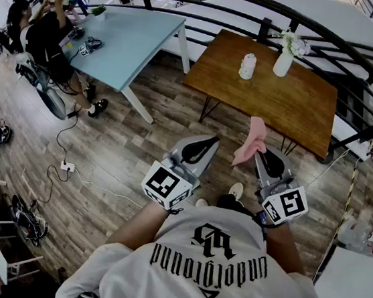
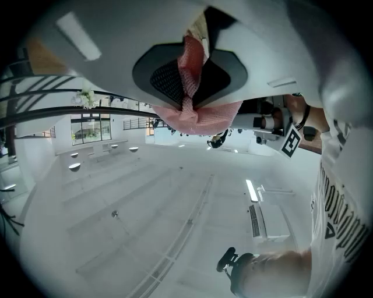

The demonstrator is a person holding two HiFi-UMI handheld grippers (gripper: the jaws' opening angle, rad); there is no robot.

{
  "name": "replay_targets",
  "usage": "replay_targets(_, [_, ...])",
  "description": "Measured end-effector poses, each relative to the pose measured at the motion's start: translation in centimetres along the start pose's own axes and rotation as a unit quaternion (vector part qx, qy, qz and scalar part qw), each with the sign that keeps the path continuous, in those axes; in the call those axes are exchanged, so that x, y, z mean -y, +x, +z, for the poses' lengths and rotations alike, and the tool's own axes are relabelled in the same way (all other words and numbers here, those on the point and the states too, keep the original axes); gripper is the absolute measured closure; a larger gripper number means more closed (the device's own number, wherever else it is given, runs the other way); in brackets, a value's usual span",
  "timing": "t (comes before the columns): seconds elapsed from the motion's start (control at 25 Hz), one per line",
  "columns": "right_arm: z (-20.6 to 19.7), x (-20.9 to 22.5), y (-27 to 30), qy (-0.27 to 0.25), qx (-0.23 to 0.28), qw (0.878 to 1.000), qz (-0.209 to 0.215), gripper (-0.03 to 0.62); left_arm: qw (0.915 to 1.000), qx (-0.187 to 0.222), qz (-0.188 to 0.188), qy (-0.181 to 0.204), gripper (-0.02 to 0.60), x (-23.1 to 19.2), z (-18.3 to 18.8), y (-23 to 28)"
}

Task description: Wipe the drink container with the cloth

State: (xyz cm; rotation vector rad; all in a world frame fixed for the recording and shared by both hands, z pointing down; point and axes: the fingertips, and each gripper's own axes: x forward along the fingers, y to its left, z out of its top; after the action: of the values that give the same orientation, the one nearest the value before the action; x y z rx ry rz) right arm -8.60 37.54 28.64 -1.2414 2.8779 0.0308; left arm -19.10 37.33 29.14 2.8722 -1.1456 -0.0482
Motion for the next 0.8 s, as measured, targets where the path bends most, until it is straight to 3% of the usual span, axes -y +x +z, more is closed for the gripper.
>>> replay_targets(0.36, [0.0,2.4,1.4,0.000,-0.003,1.000,0.008,0.548,1.0000,-0.007,0.000,-0.007,0.532,-1.4,-0.3,2.6])
replay_targets(0.64, [0.0,7.7,0.4,-0.001,-0.001,1.000,-0.005,0.548,0.9999,-0.015,0.002,-0.003,0.532,-0.8,-0.7,7.4])
replay_targets(0.8, [-0.6,12.8,1.4,0.002,-0.001,1.000,0.001,0.548,0.9997,-0.022,0.006,-0.007,0.532,-1.9,-1.5,12.4])
